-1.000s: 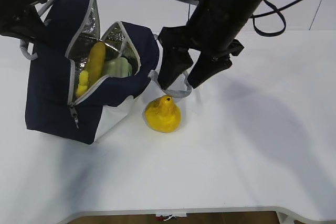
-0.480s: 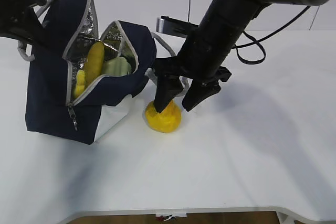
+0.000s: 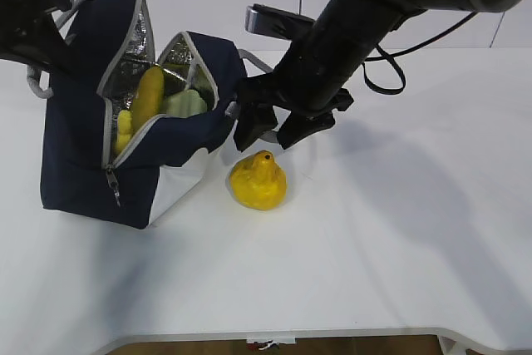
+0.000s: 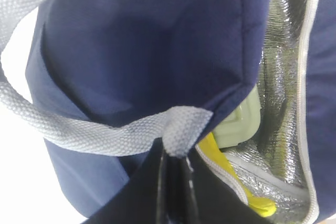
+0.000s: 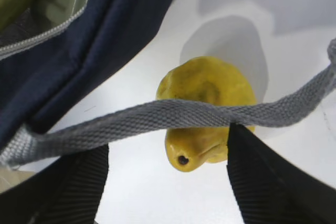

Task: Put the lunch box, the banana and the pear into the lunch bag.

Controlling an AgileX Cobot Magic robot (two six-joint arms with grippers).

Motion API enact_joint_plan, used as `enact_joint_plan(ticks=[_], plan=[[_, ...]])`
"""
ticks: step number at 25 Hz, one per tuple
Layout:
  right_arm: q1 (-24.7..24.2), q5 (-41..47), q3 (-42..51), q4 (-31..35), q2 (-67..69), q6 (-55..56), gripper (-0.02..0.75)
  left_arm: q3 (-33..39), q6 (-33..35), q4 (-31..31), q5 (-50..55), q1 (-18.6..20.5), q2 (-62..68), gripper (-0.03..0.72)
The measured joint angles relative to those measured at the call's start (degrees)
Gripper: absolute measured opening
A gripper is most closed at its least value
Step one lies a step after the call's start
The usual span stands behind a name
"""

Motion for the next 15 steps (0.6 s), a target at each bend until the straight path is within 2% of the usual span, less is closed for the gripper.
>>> enact_joint_plan(ticks=[15], plan=[[0.0, -0.8, 0.0, 0.1, 4.1, -0.1, 0.554, 0.0, 0.0, 0.0, 0.0, 0.0, 0.0, -0.001]])
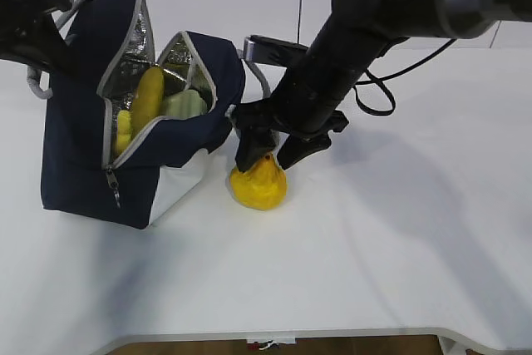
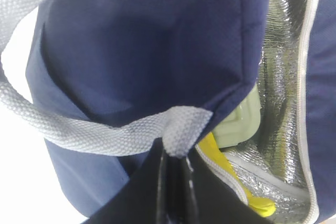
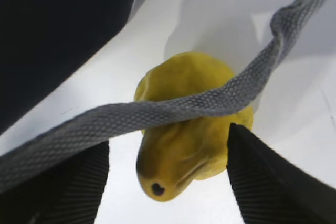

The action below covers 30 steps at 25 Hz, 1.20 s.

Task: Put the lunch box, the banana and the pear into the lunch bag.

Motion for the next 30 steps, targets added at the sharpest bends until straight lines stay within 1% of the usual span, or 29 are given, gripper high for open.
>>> enact_joint_plan(ticks=[6, 9, 13, 15, 18, 20, 23, 30], plan=[[0.0, 0.0, 0.0, -0.1, 0.5, -0.1, 0.545, 0.0, 0.0, 0.0, 0.1, 0.0, 0.0, -0.001], [0.0, 0.0, 0.0, -0.6, 0.5, -0.1, 0.474, 0.0, 0.0, 0.0, 0.1, 0.0, 0.0, -0.001], [0.0, 0.3, -0.1, -1.2, 0.5, -0.1, 0.338, 0.0, 0.0, 0.1, 0.1, 0.0, 0.0, -0.001], [0.0, 1.0, -0.2, -1.4, 0.5, -0.1, 0.298, 0.0, 0.0, 0.2, 0.2, 0.0, 0.0, -0.001], [0.0, 3.5, -0.5, -1.5, 0.5, -0.2, 0.287, 0.0, 0.0, 0.3, 0.3, 0.0, 0.0, -0.001], [0.0, 7.4, -1.2, -1.7, 0.5, -0.2, 0.283, 0.0, 0.0, 0.3, 0.3, 0.0, 0.0, -0.001], [0.0, 12.3, -2.7, -3.7, 0.5, -0.2, 0.279, 0.0, 0.0, 0.5, 0.3, 0.0, 0.0, -0.001], [0.0, 13.3, -4.0, -7.7, -1.0, 2.1, 0.277, 0.0, 0.0, 0.5, 0.3, 0.0, 0.0, -0.001]])
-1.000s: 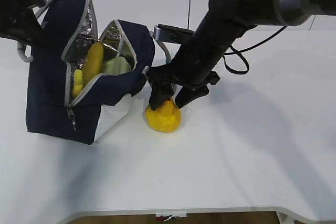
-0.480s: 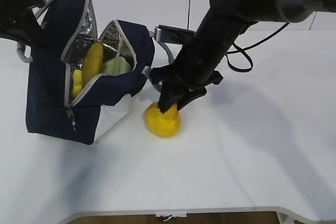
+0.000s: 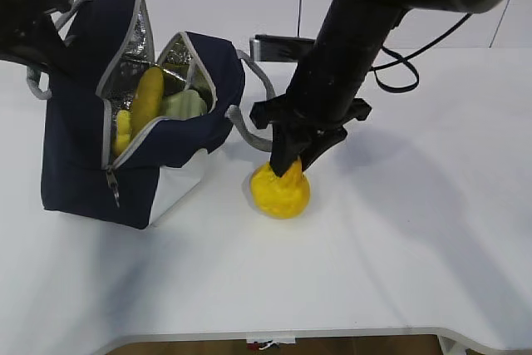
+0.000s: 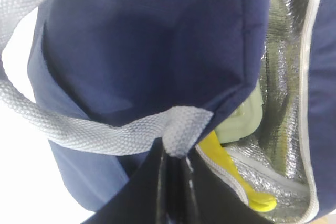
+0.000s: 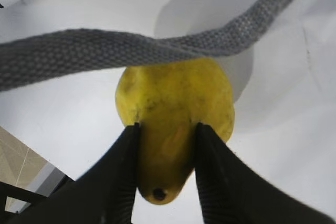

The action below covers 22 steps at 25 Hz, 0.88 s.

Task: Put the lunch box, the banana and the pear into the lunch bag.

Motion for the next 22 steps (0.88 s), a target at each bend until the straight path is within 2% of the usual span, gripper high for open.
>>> enact_joint_plan(ticks=[6, 15, 19, 22], plan=[[0.0, 0.3, 0.0, -1.5, -7.8, 6.4, 0.276, 0.0, 0.0, 0.0, 0.3, 0.0, 0.0, -0.001], [0.0, 1.6, -1.8, 0.8, -17.7, 7.5, 0.276, 0.0, 0.0, 0.0, 2.8, 0.0, 0.0, -0.001], [0.0, -7.1, -2.1, 4.0, -17.1, 7.5, 0.276, 0.0, 0.0, -0.5, 4.4, 0.0, 0.0, -0.001], [0.0, -12.7, -2.2, 10.2, -15.2, 5.1, 0.276, 0.0, 0.4, -2.0, 5.0, 0.0, 0.0, -0.001]])
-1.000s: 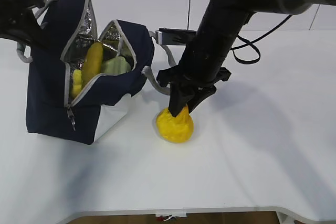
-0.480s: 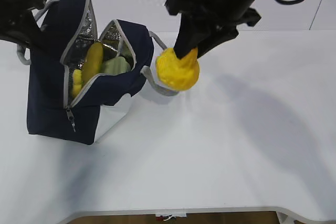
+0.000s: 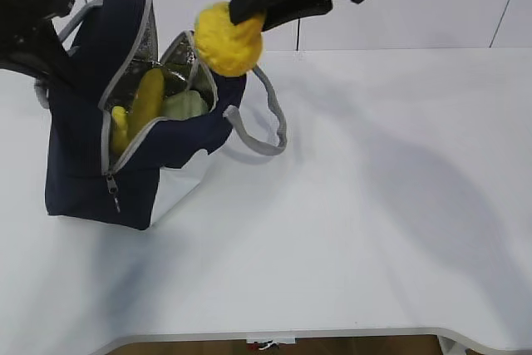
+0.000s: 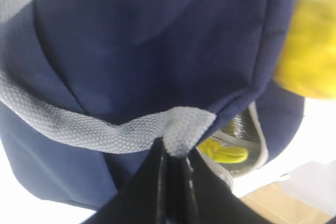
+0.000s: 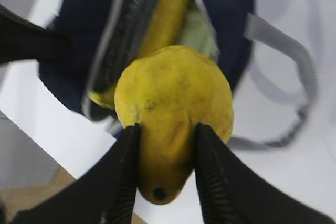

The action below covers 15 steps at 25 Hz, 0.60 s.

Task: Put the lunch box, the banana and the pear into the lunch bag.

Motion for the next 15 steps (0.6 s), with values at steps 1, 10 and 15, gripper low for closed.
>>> enact_joint_plan(ticks=[1, 10, 15], plan=[[0.0, -1.6, 0.0, 2.0, 0.8, -1.5, 0.276, 0.0, 0.5, -1.1, 0.2, 0.0, 0.0, -0.001], [0.0, -10.4, -0.2, 15.8, 10.8, -11.1, 0.276, 0.0, 2.6, -7.0, 1.1, 0.0, 0.0, -0.001], [0.0, -10.1, -2.8, 17.7, 15.9, -12.8, 0.310, 0.0, 2.8, -7.2, 2.0, 0.0, 0.0, -0.001]])
